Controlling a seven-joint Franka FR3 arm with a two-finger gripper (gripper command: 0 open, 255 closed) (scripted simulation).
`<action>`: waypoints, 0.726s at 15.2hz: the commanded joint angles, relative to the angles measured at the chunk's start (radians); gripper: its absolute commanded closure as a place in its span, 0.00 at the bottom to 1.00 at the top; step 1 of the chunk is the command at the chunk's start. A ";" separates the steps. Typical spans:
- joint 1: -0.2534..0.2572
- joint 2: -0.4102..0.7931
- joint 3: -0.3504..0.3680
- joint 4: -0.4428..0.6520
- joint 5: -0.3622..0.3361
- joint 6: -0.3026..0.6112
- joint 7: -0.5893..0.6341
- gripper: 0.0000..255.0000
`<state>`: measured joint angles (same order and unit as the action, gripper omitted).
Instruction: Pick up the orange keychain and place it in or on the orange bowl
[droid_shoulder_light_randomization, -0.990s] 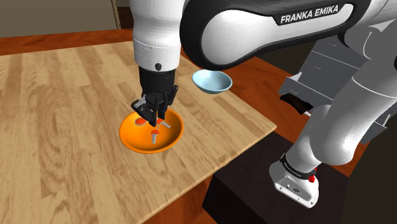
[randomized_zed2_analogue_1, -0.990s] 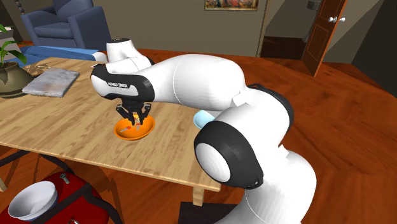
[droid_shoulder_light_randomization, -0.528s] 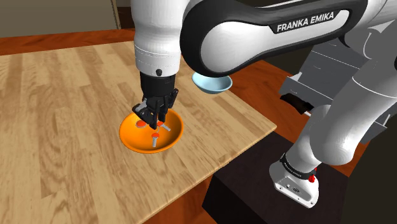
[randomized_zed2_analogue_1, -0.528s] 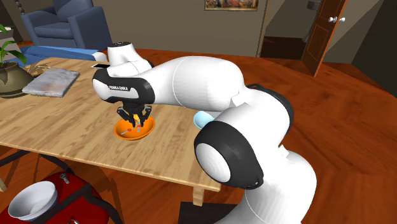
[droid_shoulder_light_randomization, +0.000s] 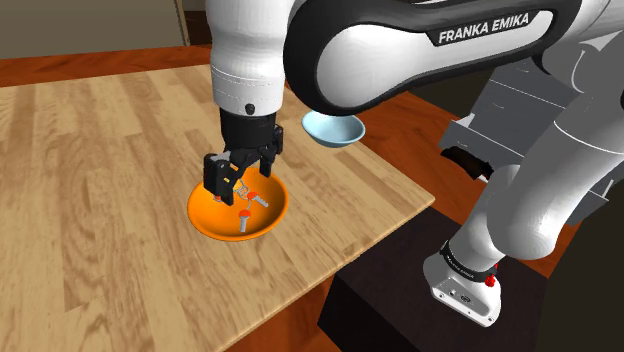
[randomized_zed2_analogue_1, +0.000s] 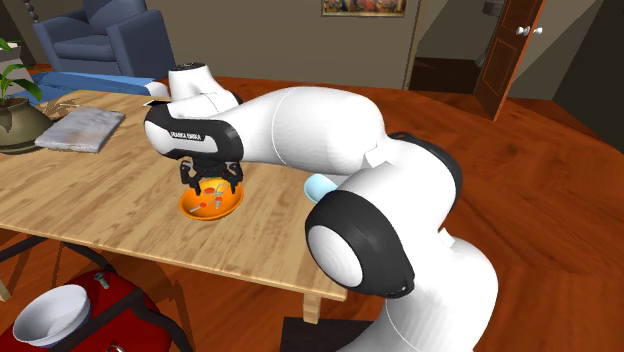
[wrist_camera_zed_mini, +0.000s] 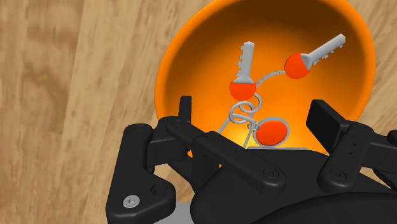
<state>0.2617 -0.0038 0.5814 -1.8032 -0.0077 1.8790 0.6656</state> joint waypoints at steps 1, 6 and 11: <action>0.000 -0.005 0.000 0.046 0.003 -0.051 -0.001 0.00; 0.000 -0.007 0.000 0.105 0.004 -0.111 -0.002 0.00; 0.000 -0.007 0.000 0.105 0.004 -0.111 -0.002 0.00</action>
